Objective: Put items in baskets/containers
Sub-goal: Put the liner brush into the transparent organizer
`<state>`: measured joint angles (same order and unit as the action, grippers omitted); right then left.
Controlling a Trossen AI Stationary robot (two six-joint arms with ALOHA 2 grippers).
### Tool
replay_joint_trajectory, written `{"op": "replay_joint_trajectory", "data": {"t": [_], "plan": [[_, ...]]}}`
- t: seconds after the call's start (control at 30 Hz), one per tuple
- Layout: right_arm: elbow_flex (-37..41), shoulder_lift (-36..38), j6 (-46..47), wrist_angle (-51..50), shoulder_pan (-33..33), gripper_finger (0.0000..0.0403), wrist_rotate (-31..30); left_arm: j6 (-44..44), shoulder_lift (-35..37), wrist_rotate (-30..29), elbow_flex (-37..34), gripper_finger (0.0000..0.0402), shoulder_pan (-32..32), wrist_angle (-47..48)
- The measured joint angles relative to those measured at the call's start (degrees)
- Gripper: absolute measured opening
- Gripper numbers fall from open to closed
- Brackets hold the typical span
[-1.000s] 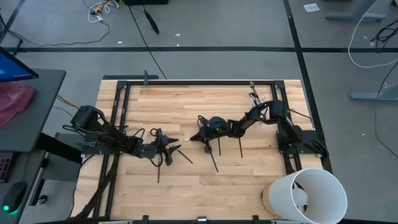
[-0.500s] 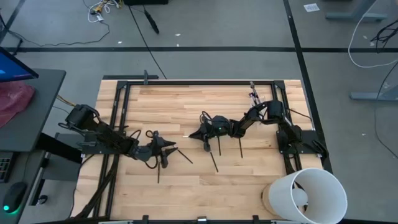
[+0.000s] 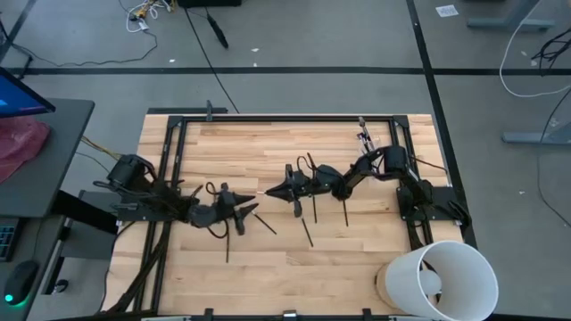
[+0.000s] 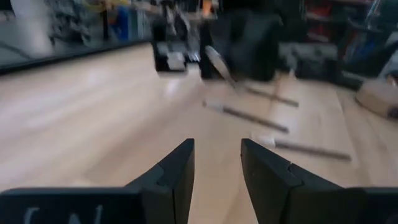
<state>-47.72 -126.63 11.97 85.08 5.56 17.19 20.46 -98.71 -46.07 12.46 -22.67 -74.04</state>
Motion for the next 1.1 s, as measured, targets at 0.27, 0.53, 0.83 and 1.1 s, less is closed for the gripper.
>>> {"op": "replay_joint_trajectory", "data": {"t": [0.27,0.53,0.83,1.1], "plan": [[-0.06,0.10,0.02,1.98,-2.04,0.0008,-0.08,-7.75,-2.18,7.50,0.27,0.0135,4.01,-15.06],[-0.11,0.13,0.06,2.44,-2.14,0.0008,0.15,-10.92,-2.18,14.33,4.18,0.0134,4.90,-15.28],[-0.11,0.15,0.04,2.18,-2.18,0.0008,0.85,-11.29,-2.18,14.88,3.32,0.0085,4.13,-15.09],[-0.11,0.15,0.08,2.44,-2.11,0.0008,0.08,-9.08,-2.18,14.73,0.61,0.0063,3.43,-15.14]]}}
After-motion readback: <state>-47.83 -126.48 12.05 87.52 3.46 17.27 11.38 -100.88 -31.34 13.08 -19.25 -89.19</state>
